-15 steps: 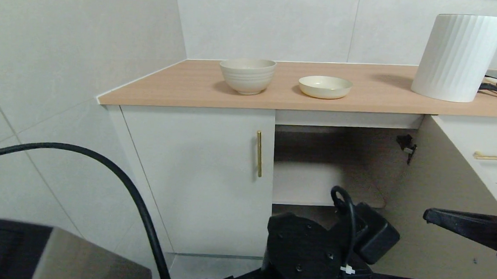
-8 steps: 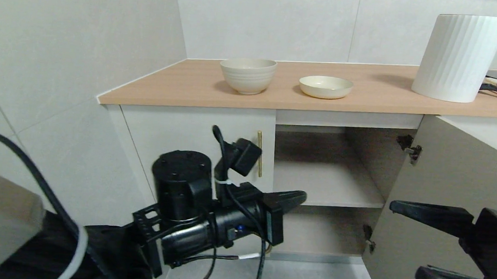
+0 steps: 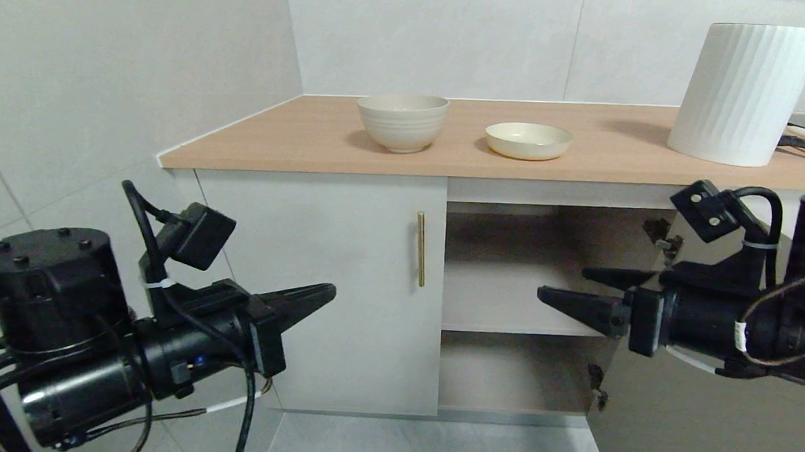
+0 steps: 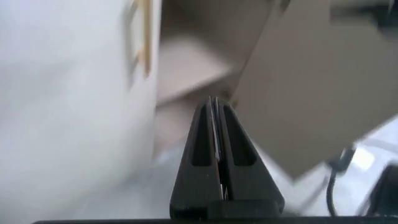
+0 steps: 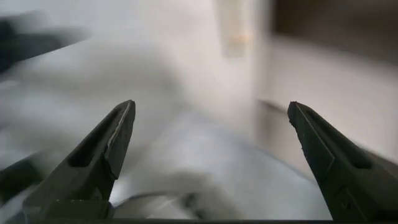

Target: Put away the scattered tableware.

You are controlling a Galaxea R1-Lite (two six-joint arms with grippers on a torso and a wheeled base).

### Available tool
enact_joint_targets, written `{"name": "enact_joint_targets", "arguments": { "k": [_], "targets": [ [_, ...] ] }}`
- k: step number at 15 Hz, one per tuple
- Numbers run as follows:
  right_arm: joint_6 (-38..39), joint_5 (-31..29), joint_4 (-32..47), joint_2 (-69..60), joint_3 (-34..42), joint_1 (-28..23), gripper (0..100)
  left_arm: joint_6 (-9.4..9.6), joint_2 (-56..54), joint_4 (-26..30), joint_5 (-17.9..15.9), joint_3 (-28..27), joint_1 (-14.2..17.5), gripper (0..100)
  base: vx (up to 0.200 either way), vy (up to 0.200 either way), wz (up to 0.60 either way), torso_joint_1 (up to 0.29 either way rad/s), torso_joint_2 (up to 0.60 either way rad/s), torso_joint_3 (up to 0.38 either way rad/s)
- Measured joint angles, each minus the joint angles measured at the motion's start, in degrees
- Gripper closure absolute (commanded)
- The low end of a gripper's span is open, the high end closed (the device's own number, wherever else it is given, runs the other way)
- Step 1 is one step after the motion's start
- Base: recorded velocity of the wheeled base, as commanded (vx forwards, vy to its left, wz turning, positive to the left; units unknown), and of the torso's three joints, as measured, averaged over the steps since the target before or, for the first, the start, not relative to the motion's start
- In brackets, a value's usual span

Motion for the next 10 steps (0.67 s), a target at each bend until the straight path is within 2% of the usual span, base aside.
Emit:
{"name": "enact_joint_targets", "arguments": {
  "k": [2,3,7,10],
  "targets": [
    [-0.4,-2.6,1.3,1.7,-1.7,0.7,0,1.3,-4.7,9.0,0.0,-1.3,1.8,100,0.0,0.0,0.0,0.0,0.0,0.0],
    [-0.4,-3.1,1.9,1.6,-2.0,1.0,0,1.61,-6.5,11.4,0.0,-2.3,2.4,0,0.0,0.0,0.0,0.0,0.0,0.0],
    [-0.3,-6.5,10.6,-3.2,-2.7,1.2,0,1.21,-9.2,11.8,-0.4,-3.2,3.7,0,0.0,0.0,0.0,0.0,0.0,0.0],
    [-0.3,-6.9,13.2,-6.7,-3.5,1.2,0,1.21,-9.5,11.7,0.0,-3.8,3.8,0,0.0,0.0,0.0,0.0,0.0,0.0]
  ]
}}
